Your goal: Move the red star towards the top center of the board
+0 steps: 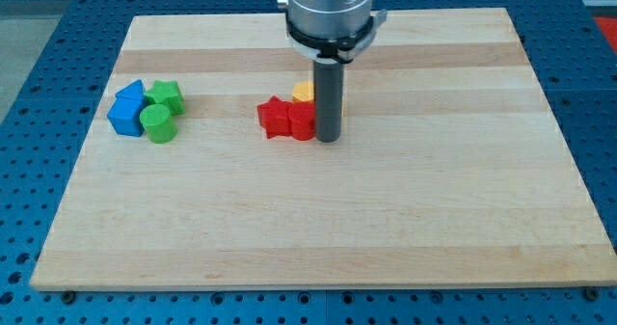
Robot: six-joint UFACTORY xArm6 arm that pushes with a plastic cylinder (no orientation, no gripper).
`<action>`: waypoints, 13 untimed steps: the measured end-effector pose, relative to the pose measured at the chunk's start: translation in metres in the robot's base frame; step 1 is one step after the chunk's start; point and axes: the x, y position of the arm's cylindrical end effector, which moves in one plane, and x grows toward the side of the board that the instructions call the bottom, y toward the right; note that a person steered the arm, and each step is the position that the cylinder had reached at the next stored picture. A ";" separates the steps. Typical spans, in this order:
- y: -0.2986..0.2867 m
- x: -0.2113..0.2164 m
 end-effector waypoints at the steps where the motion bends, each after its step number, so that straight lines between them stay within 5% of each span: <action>1: 0.001 0.002; 5: -0.111 -0.040; 7: -0.136 -0.027; 9: -0.165 -0.095; 11: -0.092 -0.171; 13: -0.179 -0.181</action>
